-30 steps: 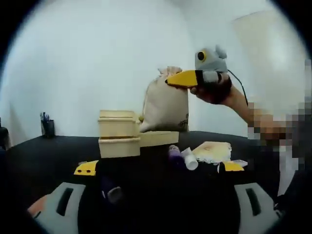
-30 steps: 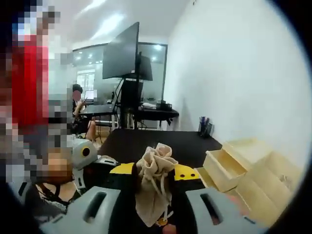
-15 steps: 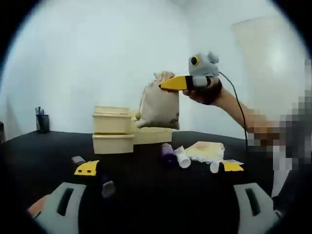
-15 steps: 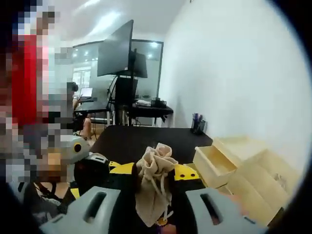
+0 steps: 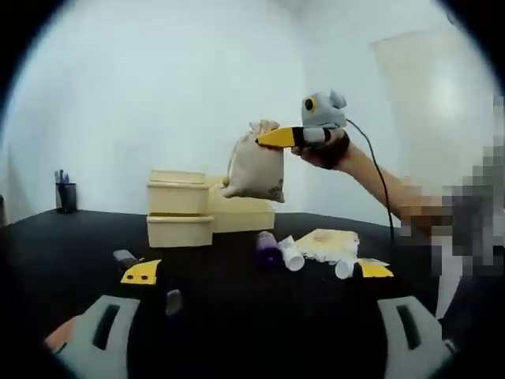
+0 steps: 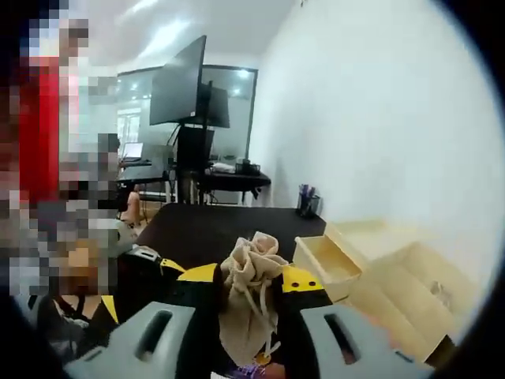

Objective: Open the drawer, pick up the cosmetic bottles from the table one by one, place them into the drawer, release the gripper, close the drawer, and move the gripper away

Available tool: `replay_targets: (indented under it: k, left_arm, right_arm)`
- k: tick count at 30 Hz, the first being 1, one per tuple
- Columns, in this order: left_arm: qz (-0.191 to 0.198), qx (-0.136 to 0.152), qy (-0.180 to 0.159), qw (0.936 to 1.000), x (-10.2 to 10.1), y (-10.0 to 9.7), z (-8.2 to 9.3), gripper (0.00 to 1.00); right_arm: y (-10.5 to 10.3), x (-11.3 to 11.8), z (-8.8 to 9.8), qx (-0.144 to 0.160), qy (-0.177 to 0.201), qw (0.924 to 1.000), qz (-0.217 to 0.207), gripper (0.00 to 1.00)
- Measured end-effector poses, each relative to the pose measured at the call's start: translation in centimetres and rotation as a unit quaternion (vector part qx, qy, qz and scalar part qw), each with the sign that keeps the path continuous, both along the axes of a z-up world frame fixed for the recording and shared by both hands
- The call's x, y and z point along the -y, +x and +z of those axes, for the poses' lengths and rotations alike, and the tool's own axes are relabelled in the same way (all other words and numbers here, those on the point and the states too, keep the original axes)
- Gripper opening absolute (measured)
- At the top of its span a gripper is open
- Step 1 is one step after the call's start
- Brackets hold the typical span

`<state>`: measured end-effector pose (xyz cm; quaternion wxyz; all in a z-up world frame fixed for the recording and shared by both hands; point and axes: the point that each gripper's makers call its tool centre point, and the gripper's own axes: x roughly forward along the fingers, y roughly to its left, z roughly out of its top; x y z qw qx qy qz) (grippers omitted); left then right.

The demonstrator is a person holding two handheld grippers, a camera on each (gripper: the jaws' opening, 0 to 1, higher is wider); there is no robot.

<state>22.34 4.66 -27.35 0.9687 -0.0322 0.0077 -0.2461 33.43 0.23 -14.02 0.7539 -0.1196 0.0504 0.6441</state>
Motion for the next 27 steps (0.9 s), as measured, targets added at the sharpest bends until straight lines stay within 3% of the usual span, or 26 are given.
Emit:
replay_targets:
  k: [12,27]
  left_arm:
    - [-0.011,-0.01,0.007,0.9999,0.8,-0.1,-0.6,0.92]
    - [-0.012,-0.01,0.004,0.9999,0.3,0.1,-0.5,0.92]
  right_arm:
    - [3.3,1.7,1.2,-0.001,0.005,0.9999,-0.011,0.24]
    - [6.6,3.1,2.2,0.004,0.012,0.9996,-0.027,0.24]
